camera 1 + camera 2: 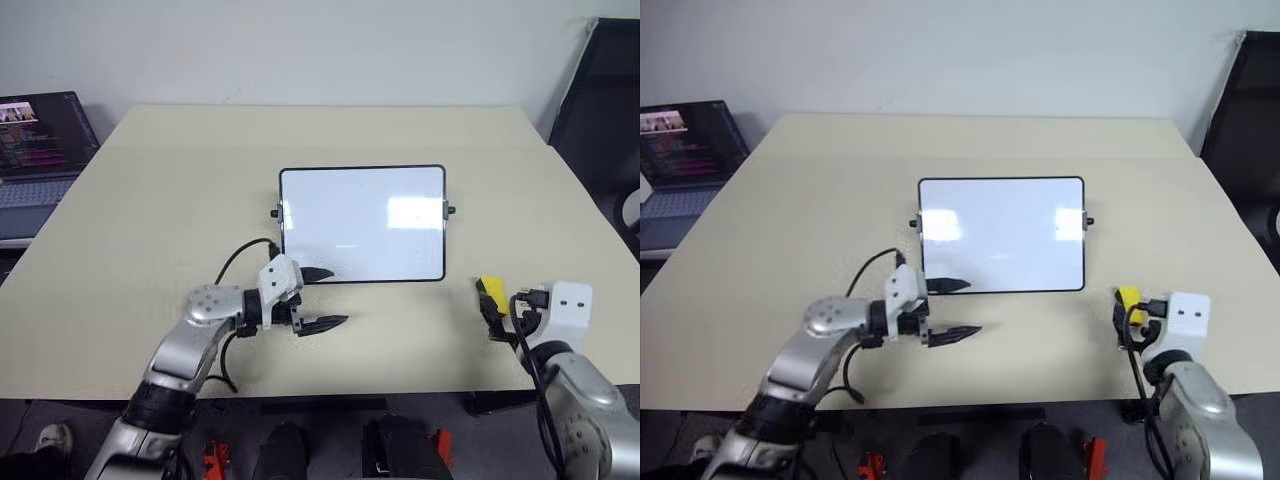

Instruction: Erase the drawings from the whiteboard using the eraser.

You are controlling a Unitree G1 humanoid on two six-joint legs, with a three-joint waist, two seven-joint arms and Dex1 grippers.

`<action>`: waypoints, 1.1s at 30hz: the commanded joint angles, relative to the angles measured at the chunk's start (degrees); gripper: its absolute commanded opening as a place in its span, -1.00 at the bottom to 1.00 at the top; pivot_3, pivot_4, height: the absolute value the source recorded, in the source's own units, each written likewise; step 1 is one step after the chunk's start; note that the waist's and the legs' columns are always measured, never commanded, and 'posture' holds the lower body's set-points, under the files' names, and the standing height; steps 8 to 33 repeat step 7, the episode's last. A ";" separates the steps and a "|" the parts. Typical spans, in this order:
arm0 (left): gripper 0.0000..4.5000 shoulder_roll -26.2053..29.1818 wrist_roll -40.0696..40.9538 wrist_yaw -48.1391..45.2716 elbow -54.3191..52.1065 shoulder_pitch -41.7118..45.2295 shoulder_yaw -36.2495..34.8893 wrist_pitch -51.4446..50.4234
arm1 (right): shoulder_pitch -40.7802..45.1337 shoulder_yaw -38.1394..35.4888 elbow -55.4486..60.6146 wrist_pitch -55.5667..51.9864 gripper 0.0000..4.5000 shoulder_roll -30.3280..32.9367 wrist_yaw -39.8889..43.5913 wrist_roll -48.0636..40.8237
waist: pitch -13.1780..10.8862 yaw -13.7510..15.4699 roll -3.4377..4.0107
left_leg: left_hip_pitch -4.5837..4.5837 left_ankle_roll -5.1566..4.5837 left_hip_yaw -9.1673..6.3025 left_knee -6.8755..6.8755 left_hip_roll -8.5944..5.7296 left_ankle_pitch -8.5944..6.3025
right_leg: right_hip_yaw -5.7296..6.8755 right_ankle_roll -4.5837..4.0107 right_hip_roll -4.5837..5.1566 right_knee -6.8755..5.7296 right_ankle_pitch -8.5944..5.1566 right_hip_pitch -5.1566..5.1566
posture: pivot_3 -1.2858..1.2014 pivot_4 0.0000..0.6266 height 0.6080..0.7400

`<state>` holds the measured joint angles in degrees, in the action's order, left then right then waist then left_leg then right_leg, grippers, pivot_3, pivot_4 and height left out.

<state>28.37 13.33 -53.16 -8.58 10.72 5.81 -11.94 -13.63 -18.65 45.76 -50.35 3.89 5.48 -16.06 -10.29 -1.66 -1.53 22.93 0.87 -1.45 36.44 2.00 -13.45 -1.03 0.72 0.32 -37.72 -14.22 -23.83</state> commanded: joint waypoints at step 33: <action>1.00 -3.93 -8.12 26.77 -5.24 -17.40 -15.32 0.21 | -23.21 9.66 -1.58 31.40 0.99 -4.67 2.71 7.04 | 0.02 0.00 0.07 | -0.19 0.04 0.06 -0.06 0.45 -0.02 | 0.05 -0.43 0.22 0.02 -0.27 0.06 | 0.03 -0.52 1.00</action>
